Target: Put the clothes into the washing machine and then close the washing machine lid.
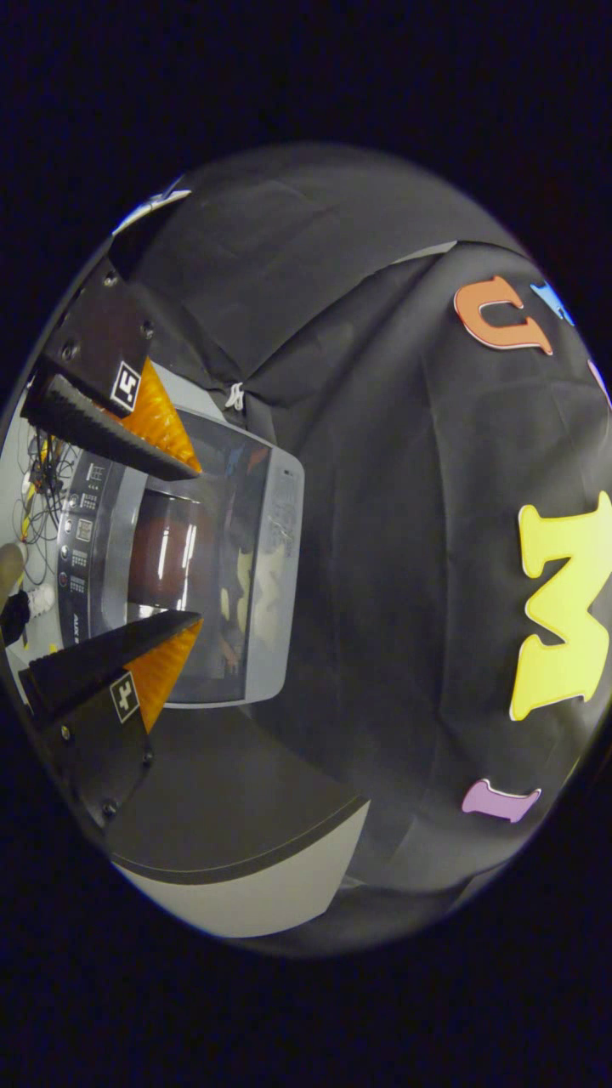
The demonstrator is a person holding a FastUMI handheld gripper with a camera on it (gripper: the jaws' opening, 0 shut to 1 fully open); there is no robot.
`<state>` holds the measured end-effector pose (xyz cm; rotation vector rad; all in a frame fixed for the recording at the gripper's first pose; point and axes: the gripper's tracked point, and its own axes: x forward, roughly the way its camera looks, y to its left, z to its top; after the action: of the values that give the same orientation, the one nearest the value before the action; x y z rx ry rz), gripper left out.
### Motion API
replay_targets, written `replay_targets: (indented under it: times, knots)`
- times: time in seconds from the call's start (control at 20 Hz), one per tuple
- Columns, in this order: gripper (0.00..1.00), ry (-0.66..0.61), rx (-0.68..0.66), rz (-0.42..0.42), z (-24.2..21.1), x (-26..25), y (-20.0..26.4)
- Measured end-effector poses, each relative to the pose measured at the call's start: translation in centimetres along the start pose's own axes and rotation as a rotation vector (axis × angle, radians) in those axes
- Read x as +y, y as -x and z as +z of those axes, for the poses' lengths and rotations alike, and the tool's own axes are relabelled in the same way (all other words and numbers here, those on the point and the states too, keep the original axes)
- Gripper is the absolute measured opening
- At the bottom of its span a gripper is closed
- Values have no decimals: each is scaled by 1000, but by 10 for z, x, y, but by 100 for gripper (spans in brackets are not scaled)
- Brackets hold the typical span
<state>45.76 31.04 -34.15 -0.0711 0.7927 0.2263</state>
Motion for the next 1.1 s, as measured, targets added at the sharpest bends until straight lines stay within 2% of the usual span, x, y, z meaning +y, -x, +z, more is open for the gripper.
replay_targets:
  times: [0.2, 0.45, 0.65, 1.1]
  knots:
    - [96, -5, -6, -6, -11, -9, 19]
    - [96, -2, -58, -38, -19, -32, 65]
    - [96, -15, -120, -62, -33, -58, 121]
    - [96, -53, -330, -92, -46, -132, 285]
